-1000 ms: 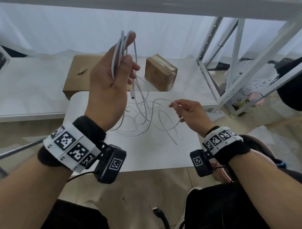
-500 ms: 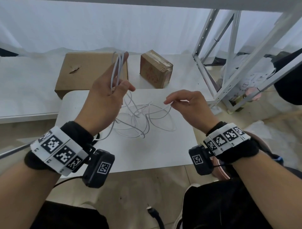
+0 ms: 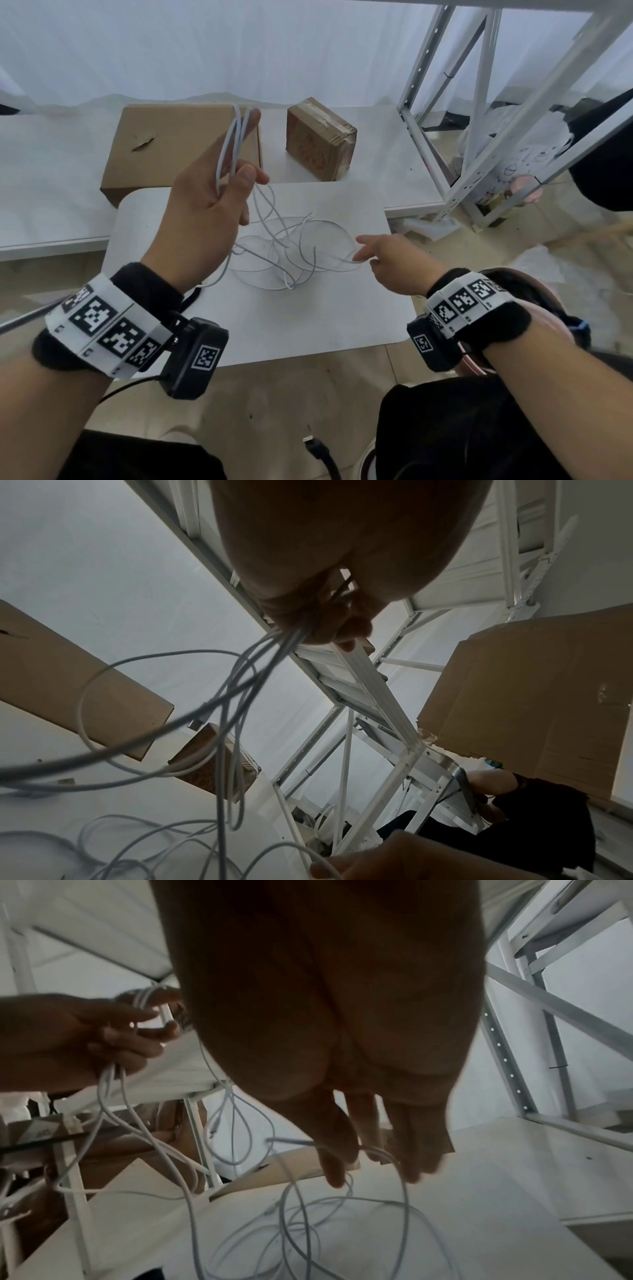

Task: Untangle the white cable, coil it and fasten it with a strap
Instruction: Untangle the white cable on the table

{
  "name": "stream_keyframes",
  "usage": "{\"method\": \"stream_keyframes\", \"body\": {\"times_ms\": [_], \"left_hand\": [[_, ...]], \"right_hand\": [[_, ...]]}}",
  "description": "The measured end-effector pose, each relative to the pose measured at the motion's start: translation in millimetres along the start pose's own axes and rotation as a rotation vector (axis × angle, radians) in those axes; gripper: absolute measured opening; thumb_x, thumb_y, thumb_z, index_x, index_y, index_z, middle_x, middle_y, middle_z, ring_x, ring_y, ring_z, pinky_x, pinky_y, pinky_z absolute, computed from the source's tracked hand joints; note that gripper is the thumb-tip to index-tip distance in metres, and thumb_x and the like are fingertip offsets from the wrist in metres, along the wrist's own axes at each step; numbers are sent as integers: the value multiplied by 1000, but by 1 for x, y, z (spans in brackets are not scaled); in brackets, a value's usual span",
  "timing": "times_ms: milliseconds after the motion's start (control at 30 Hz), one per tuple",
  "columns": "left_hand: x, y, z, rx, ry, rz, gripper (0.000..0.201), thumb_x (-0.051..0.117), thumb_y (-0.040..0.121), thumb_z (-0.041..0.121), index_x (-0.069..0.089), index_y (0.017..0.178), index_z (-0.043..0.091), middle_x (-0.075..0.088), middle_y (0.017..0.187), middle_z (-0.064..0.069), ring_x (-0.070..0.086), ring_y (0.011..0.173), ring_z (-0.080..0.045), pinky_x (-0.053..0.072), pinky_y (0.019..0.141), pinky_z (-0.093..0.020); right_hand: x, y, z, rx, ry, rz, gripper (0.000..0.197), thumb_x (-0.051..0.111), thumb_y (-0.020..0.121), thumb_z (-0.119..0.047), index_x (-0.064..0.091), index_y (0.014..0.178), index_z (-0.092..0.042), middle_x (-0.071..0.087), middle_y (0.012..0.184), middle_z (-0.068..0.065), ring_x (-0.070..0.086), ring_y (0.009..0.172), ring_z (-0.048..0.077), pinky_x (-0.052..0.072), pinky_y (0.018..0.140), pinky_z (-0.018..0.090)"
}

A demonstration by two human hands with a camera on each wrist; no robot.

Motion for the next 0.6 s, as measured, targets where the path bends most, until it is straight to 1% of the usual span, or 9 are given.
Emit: {"method": "stream_keyframes", "body": {"times_ms": [67, 100, 167, 233, 267, 333, 433, 500, 600], "left_hand": [[1, -1, 0, -12, -33, -22, 44, 45, 106, 24, 45, 147, 38, 65, 100, -2, 56, 64, -11, 45, 59, -19], [0, -1, 1, -10, -43, -29, 42, 45, 106, 27, 45, 147, 37, 64, 103, -4, 59, 69, -10, 46, 61, -19], [0, -1, 4, 18, -23, -39, 41, 41, 107, 33, 46, 148, 32, 62, 113, -5, 65, 86, -9, 51, 69, -20], [0, -1, 5, 53, 22, -56, 39, 35, 108, 36, 48, 145, 36, 59, 126, -2, 62, 112, -14, 54, 89, -29], [1, -1, 5, 59, 31, -68, 37, 32, 108, 39, 49, 140, 42, 57, 132, 2, 58, 121, -16, 52, 97, -36], [4, -1, 6, 44, 4, -92, 34, 29, 108, 41, 52, 130, 52, 55, 138, 7, 53, 127, -13, 49, 103, -43], [12, 1, 8, 21, -35, -136, 34, 32, 107, 41, 57, 117, 62, 57, 136, 7, 52, 129, -9, 47, 105, -40], [14, 2, 8, 37, 15, -155, 31, 39, 107, 36, 61, 114, 57, 58, 131, 8, 53, 126, -5, 46, 104, -33], [15, 2, 4, 64, 119, -183, 23, 48, 105, 30, 67, 110, 42, 63, 120, 8, 57, 115, -3, 46, 93, -16]], "right_hand": [[1, 1, -1, 22, -17, -35, 52, 41, 95, 5, 59, 137, -20, 40, 155, 8, 39, 141, 29, 28, 115, 32], [-1, 1, -5, 9, 0, 16, 54, 42, 95, 5, 56, 139, -22, 40, 156, 9, 38, 141, 29, 27, 115, 30], [-13, 0, -16, -48, 97, 254, 47, 49, 96, 2, 59, 136, -19, 50, 148, 8, 48, 134, 26, 28, 111, 22], [-28, -5, -31, -129, 281, 521, 31, 62, 95, -13, 67, 126, -18, 66, 128, 0, 63, 111, 16, 45, 102, 25], [-35, -9, -41, -172, 384, 549, 29, 68, 93, -22, 69, 122, -19, 69, 119, -5, 65, 100, 11, 52, 93, 28], [-44, -16, -62, -267, 574, 405, 41, 74, 87, -35, 66, 124, -21, 71, 112, -9, 68, 90, 7, 57, 81, 26], [-45, -16, -87, -330, 792, 204, 56, 76, 85, -35, 57, 135, -20, 71, 116, -2, 71, 91, 11, 58, 82, 29], [-45, -11, -97, -310, 983, 152, 43, 68, 91, -40, 63, 127, -16, 73, 110, -1, 68, 90, 14, 52, 79, 32], [-47, -2, -100, -198, 1246, 90, 37, 58, 97, -44, 70, 107, -11, 71, 93, 1, 62, 86, 13, 40, 78, 33]]}}
Point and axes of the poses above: each hand's wrist, its own y-axis towards the middle knuckle, its own x-axis out of the palm, z = x × y, the point moved 2 cm from there along y, towards the middle knuckle
